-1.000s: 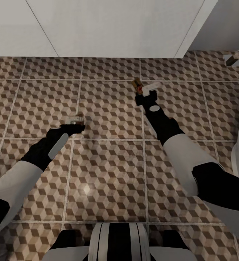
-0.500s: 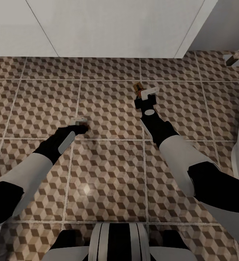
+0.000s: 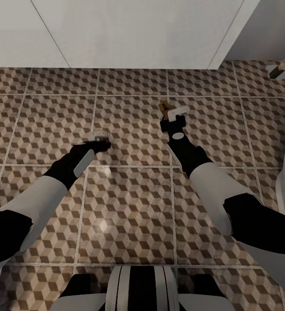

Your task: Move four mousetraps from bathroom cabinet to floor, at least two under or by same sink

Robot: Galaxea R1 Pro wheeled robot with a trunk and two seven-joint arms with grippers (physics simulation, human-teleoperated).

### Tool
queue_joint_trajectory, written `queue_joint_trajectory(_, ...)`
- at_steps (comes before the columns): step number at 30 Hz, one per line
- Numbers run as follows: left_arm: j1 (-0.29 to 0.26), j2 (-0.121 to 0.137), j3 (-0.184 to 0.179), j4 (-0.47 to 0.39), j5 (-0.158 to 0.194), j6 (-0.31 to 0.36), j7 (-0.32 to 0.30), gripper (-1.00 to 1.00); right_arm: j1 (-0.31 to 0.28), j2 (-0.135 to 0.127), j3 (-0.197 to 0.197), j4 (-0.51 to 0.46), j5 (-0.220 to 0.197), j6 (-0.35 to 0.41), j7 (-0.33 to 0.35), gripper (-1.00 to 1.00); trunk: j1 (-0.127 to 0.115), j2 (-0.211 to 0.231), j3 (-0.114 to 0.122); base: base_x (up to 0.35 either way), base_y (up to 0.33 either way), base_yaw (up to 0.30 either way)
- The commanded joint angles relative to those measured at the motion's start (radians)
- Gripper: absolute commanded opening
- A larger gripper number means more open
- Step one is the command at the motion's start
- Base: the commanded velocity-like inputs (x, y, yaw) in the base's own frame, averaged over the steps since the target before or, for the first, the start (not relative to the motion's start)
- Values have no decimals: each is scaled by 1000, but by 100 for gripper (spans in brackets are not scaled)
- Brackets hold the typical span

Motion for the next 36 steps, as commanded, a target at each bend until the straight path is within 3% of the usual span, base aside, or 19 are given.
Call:
queue_joint_trajectory(1,-1,3,-8,-5,9,-5,8,-100,-1,0,4,1,8,4,-7,-100,0,0,-1,0,0,0)
queue_joint_trajectory(5,-1,22,-9,-44,9,-14,7,-100,1,0,5,5,8,4,-8,-100,0,0,-1,0,0,0)
queue_joint_trajectory(10,5,53,-12,-170,9,-12,6,-100,2,0,4,6,8,5,-9,-100,0,0,-1,0,0,0)
queue_joint_trajectory(16,10,69,-12,-192,11,-10,8,-100,3,0,4,11,8,6,-10,-100,0,0,-1,0,0,0)
queue_joint_trajectory(36,12,78,-11,-234,11,-8,11,-100,3,0,4,11,11,9,-14,-100,0,0,-1,0,0,0)
